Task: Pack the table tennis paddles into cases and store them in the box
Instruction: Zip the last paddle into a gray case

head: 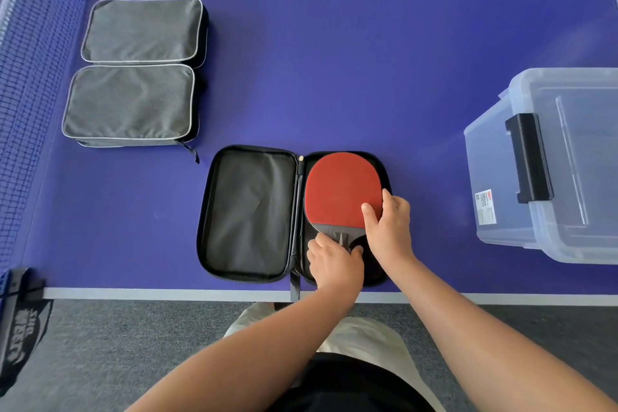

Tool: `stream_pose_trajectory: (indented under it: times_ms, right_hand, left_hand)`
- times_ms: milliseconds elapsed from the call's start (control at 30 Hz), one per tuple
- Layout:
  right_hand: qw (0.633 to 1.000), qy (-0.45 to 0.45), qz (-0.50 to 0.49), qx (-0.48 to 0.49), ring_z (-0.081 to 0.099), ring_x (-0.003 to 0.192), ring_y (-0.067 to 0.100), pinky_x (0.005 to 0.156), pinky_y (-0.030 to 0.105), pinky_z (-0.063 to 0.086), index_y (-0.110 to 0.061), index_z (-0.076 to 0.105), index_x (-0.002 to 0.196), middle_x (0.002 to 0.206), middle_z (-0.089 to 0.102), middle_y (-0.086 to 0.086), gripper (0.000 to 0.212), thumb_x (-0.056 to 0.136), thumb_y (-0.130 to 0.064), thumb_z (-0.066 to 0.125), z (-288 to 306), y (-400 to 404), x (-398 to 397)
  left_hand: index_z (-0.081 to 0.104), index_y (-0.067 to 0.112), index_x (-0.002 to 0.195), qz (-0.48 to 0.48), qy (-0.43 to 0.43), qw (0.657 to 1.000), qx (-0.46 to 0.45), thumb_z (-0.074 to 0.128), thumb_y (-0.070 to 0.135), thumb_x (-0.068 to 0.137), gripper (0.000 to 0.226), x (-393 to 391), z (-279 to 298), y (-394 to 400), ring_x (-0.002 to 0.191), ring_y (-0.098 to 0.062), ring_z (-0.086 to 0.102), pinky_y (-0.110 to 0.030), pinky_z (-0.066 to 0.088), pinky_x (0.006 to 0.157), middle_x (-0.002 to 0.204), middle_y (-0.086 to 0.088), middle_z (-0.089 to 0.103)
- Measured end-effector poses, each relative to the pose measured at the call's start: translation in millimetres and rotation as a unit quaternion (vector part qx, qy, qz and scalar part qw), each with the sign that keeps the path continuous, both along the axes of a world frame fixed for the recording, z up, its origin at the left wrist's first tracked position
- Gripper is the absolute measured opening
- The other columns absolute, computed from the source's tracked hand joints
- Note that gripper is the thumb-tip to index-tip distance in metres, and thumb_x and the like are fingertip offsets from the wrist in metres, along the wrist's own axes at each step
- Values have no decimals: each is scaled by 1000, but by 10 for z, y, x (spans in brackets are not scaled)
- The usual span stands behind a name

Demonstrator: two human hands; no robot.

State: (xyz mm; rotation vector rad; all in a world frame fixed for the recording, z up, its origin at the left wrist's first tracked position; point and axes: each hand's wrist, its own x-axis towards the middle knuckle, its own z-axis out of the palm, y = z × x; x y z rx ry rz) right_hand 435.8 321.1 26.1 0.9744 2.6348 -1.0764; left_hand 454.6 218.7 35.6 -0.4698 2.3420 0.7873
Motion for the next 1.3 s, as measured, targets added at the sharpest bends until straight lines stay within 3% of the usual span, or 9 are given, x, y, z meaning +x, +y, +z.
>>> stream_pose_trajectory:
  times_ms: [233, 333, 467, 700, 833, 967, 1033, 1167, 1300]
  right_hand:
    - [993, 57, 48, 87, 33, 131, 35, 99, 49, 46, -8, 36, 147, 148, 31, 19, 64, 94, -35, 61, 10, -75, 30]
    - [981, 88, 134, 110, 26, 138, 35, 107, 53, 36, -15, 43, 144, 153, 28, 17, 61, 91, -41, 63, 68, -139, 50]
    - [958, -8, 255, 129, 8, 147, 41, 116, 53, 19, -29, 33, 149, 162, 7, 11, 82, 81, -68, 58, 84, -302, 67]
    - [947, -88, 266, 159, -3, 146, 45, 119, 57, 12, -32, 27, 152, 163, 0, 10, 86, 78, -53, 67, 88, -393, 15]
    - [948, -94, 263, 149, -5, 147, 43, 119, 55, 12, -37, 26, 152, 163, 0, 6, 83, 80, -51, 65, 106, -374, -5]
    - [947, -102, 273, 135, -6, 148, 37, 119, 53, 12, -41, 22, 152, 164, -3, 1, 83, 82, -59, 62, 150, -303, -7]
    - [954, -89, 266, 101, -5, 149, 33, 119, 52, 12, -38, 27, 151, 164, 1, -1, 79, 84, -61, 61, 206, -254, -15]
    - [984, 5, 179, 21, 8, 149, 22, 119, 48, 22, -31, 41, 147, 161, 21, -5, 60, 92, -50, 57, 369, -116, 42]
    - [977, 105, 172, 72, 25, 144, 30, 113, 40, 28, -21, 48, 143, 156, 34, 5, 53, 94, -35, 60, 558, 41, 187]
  left_hand:
    - [37, 11, 131, -8, -69, 996, 49, 76, 57, 71, 85, -65, 179, -179, 127, -26, 38, -38, 37, 103, 131, -7, 39]
    - [33, 15, 145, 25, -4, 996, 82, 74, 50, 76, 87, -157, 277, -565, 135, -25, 32, -41, 32, 110, 141, -8, 35]
    - [36, 14, 145, 71, 150, 985, -54, 76, 42, 79, 82, -442, 182, -1304, 133, -34, 31, -48, 27, 110, 145, -15, 34]
    - [22, 16, 152, 78, 53, 992, -81, 78, 41, 80, 94, -766, 19, -2057, 138, -33, 28, -53, 34, 110, 150, -13, 31]
    - [36, 21, 145, 108, 62, 992, 5, 73, 24, 85, 71, -809, 116, -2072, 113, -25, 56, -44, 52, 92, 134, -5, 54]
    - [53, 27, 125, 119, 110, 985, 68, 62, 24, 89, 38, -798, 575, -1912, 91, -14, 61, -28, 50, 71, 109, 8, 65]
    - [57, 37, 111, 101, 127, 979, 124, 63, 22, 87, 29, -710, 892, -1740, 89, -7, 63, -26, 50, 71, 100, 16, 65]
    - [59, 45, 117, -20, 113, 964, 241, 70, 32, 81, 40, -428, 1249, -1314, 91, -1, 61, -21, 49, 82, 107, 20, 61]
    - [48, 42, 130, -104, 94, 963, 232, 72, 40, 81, 54, -218, 1127, -857, 101, 11, 50, 1, 38, 75, 118, 22, 45]
